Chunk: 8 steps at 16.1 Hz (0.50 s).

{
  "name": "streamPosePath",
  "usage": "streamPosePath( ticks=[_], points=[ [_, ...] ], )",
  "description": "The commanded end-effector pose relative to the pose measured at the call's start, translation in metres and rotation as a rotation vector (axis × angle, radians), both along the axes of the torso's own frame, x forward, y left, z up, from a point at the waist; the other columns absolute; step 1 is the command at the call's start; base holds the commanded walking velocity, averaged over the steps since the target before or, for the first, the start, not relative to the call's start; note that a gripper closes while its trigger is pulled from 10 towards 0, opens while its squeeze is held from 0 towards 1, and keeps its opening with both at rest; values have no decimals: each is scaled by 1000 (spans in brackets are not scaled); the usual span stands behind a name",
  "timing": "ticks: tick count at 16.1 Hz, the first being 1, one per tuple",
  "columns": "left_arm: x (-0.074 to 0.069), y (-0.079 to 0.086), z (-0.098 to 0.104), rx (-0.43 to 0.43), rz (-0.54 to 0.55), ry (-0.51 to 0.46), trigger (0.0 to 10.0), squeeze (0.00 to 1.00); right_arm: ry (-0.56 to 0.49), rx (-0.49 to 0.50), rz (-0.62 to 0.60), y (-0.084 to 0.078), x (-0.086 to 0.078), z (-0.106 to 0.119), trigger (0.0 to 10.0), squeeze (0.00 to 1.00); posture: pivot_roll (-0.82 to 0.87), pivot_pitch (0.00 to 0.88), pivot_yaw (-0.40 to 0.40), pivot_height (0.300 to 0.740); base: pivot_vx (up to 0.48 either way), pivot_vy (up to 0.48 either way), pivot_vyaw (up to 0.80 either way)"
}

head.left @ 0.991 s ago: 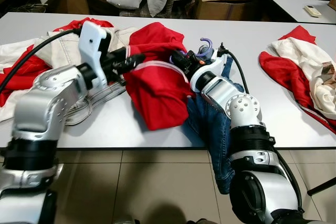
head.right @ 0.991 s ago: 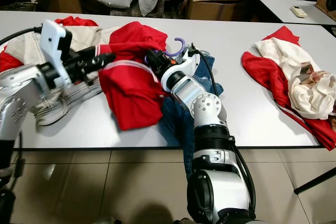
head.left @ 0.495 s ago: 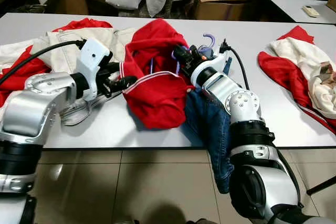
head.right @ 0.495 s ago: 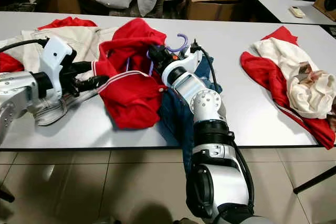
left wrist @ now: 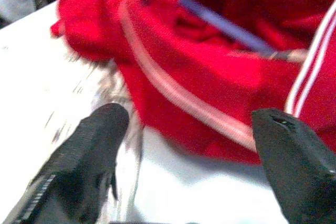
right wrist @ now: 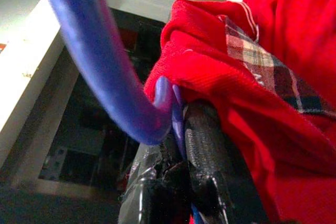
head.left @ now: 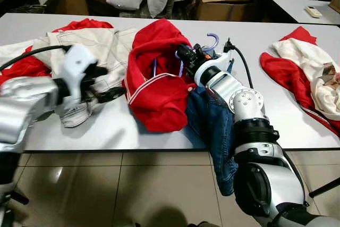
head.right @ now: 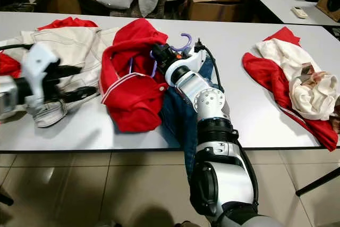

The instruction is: Hang hanger

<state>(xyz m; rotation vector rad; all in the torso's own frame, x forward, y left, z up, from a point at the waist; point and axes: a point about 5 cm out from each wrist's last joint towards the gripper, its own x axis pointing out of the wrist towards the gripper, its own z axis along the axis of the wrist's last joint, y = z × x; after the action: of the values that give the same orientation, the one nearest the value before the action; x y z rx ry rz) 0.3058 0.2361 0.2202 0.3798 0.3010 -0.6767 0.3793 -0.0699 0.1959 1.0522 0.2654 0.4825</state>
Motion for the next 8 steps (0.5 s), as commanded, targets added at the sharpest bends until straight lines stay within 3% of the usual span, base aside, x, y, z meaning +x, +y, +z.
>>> streamPosePath(
  ticks=[1,3,4,8],
  points=[
    [-3,9,1,13,31,-12,10000,1000,-59,-2,4,0,3,14,10000,0,100,0,-61,740,0,0,0],
    [-7,17,-4,-1,80,-16,10000,1000,-122,-2,41,3,2,25,10000,0,104,0,-69,740,0,0,800],
    [-16,15,-15,-36,97,-18,10000,1000,-195,8,86,5,-1,41,10000,0,104,0,-77,740,0,0,800],
    [-52,-22,-57,-171,34,73,10000,1000,-353,50,161,-9,-15,88,10000,0,97,0,-125,740,0,0,800]
  ],
)
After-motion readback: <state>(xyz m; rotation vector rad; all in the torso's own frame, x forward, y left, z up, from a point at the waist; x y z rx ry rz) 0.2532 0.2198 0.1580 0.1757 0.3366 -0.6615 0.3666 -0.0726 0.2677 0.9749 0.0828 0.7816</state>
